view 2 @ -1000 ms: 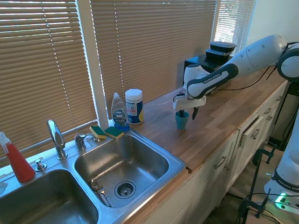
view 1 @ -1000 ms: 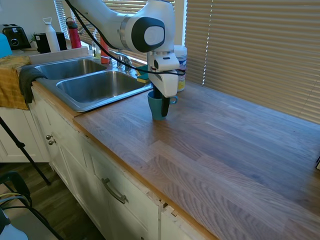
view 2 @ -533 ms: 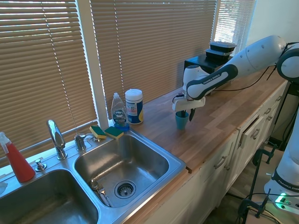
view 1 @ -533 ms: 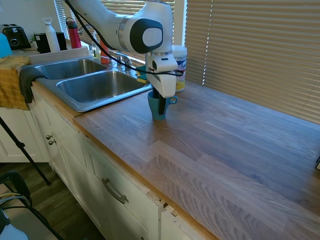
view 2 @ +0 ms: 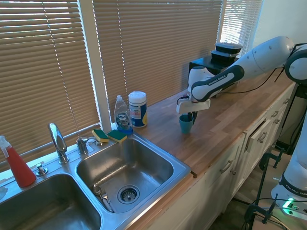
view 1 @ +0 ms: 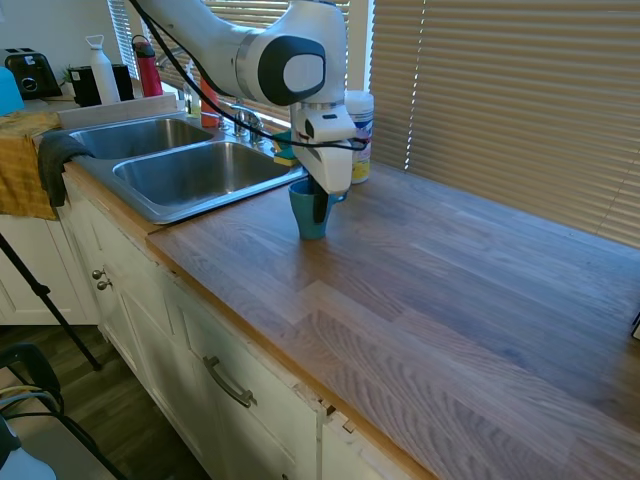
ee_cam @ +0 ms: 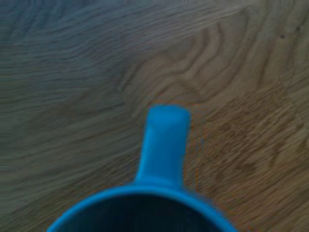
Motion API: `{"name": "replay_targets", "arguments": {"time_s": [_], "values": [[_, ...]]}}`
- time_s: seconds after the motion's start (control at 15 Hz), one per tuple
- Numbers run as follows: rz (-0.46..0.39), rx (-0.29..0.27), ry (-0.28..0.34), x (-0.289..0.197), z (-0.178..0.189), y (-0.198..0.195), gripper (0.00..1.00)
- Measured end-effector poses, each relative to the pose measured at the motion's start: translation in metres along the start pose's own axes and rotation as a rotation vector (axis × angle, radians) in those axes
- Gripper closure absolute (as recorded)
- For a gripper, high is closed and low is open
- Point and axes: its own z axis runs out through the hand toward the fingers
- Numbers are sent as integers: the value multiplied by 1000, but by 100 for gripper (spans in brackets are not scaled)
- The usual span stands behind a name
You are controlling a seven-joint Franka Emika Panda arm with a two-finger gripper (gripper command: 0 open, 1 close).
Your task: Put the mug in the sink
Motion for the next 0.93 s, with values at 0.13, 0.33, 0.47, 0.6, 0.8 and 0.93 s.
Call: {"name": "replay_targets", "arguments": {"time_s": [0.13,0.33,0.47,0.6,0.8,0.93], "values": [[-22,5,1,-6,-3,-1,100],[-87,59,11,-34,-34,-7,100],[-162,100,21,-73,-58,-13,100],[-246,122,44,-125,-72,-22,100],[-350,150,71,-205,-86,-44,100],[-407,156,77,-256,-86,-66,100]]}}
